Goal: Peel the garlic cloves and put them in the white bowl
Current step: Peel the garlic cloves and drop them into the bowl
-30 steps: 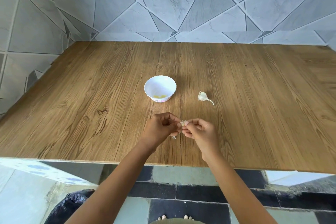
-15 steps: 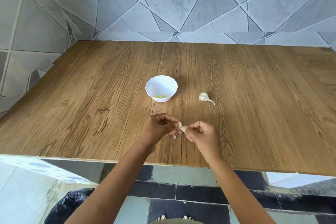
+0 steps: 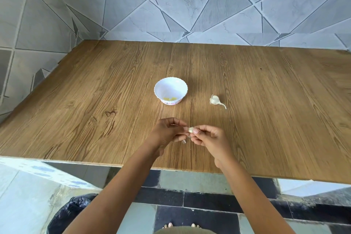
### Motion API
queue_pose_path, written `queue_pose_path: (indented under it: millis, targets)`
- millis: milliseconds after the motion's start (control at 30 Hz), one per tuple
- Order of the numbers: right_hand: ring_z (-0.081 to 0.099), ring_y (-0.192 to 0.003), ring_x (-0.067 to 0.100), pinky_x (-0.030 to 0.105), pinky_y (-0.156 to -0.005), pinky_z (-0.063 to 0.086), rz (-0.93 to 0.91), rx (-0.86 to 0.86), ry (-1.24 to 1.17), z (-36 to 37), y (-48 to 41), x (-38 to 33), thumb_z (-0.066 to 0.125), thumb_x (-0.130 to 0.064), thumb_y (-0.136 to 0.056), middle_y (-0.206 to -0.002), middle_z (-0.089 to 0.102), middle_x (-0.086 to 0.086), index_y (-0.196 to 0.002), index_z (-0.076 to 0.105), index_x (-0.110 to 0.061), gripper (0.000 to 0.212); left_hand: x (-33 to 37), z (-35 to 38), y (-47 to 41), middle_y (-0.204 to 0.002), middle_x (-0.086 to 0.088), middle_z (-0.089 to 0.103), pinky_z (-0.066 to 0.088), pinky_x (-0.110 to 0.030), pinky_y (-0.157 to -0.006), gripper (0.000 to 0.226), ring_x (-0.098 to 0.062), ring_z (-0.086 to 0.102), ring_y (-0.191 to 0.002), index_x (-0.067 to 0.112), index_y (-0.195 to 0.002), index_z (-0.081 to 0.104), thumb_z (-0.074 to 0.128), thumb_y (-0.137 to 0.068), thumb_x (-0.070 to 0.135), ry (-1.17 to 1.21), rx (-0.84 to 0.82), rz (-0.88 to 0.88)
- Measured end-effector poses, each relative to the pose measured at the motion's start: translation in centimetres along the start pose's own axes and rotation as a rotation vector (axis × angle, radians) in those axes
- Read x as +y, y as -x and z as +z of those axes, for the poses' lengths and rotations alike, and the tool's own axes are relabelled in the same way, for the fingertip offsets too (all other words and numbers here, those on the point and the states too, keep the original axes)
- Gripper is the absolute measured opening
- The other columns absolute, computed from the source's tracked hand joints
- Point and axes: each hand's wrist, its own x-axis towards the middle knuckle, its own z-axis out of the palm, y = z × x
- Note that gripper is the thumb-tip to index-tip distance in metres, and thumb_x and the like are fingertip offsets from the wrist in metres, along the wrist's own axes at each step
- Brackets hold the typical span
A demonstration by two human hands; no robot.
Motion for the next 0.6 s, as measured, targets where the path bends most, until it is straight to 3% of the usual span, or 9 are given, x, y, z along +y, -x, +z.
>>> queue_pose_path:
  millis: [200, 300, 367, 433, 500, 533, 600]
  targets:
    - [0.066, -0.062, 0.007, 0.017, -0.059, 0.053, 0.038, 0.022, 0.052, 0.2, 0.0, 0.3, 0.059, -0.003, -0.089, -0.073, 0.069, 0.002, -0.084, 0.066, -0.013, 0.013, -0.3, 0.4, 0.0, -0.072, -0.009, 0.069, 0.057, -0.019, -0.064, 0.009, -0.012, 0.068, -0.063, 0.001, -0.087, 0.061, 0.064, -0.084, -0.006, 0.025, 0.052, 0.024]
    - [0.062, -0.06, 0.01, 0.021, -0.056, 0.052, -0.205, 0.14, 0.535, 0.2, -0.2, 1.3, 0.068, -0.014, -0.085, -0.068, 0.066, -0.003, -0.077, 0.067, -0.013, 0.008, -0.3, 0.2, 0.1, -0.075, -0.011, 0.068, 0.056, -0.019, -0.062, 0.008, -0.01, 0.067, -0.062, 0.001, -0.086, 0.062, 0.064, -0.084, -0.007, -0.076, 0.105, 0.112]
    - [0.058, -0.055, 0.009, 0.023, -0.052, 0.046, -0.323, 0.208, 0.712, 0.1, -0.2, 1.6, 0.076, -0.024, -0.078, -0.06, 0.063, -0.005, -0.069, 0.067, -0.011, 0.018, -0.4, 0.0, 0.0, -0.075, -0.012, 0.067, 0.055, -0.019, -0.06, 0.009, -0.011, 0.067, -0.061, 0.001, -0.085, 0.062, 0.064, -0.083, -0.007, -0.171, 0.144, 0.18]
    - [0.056, -0.053, 0.005, 0.02, -0.05, 0.045, -0.372, 0.208, 0.727, 0.2, -0.2, 1.7, 0.076, -0.022, -0.077, -0.06, 0.062, -0.008, -0.069, 0.067, -0.011, 0.017, -0.4, -0.1, 0.1, -0.075, -0.013, 0.066, 0.053, -0.018, -0.058, 0.01, -0.012, 0.066, -0.062, 0.002, -0.085, 0.063, 0.065, -0.082, -0.007, -0.264, 0.174, 0.228]
    - [0.059, -0.061, 0.002, 0.013, -0.055, 0.047, -0.389, 0.179, 0.703, 0.2, -0.3, 1.7, 0.071, -0.01, -0.082, -0.069, 0.065, -0.01, -0.078, 0.071, -0.012, 0.004, -0.4, -0.1, 0.0, -0.075, -0.012, 0.065, 0.051, -0.017, -0.058, 0.011, -0.013, 0.066, -0.063, 0.003, -0.083, 0.064, 0.066, -0.081, -0.007, -0.333, 0.205, 0.264]
    - [0.062, -0.066, 0.005, 0.013, -0.06, 0.05, -0.373, 0.164, 0.685, 0.3, -0.4, 1.7, 0.067, -0.003, -0.084, -0.074, 0.066, -0.009, -0.085, 0.072, -0.011, 0.009, -0.4, 0.0, 0.1, -0.074, -0.011, 0.065, 0.051, -0.017, -0.059, 0.011, -0.014, 0.066, -0.063, 0.004, -0.082, 0.065, 0.067, -0.08, -0.006, -0.369, 0.224, 0.284]
    - [0.067, -0.073, 0.012, 0.024, -0.068, 0.056, -0.322, 0.121, 0.606, 0.3, -0.6, 1.8, 0.06, 0.003, -0.086, -0.08, 0.068, -0.005, -0.092, 0.071, -0.01, 0.018, -0.4, 0.2, 0.1, -0.073, -0.007, 0.067, 0.053, -0.021, -0.063, 0.012, -0.018, 0.067, -0.067, 0.007, -0.079, 0.066, 0.069, -0.078, -0.004, -0.452, 0.258, 0.333]
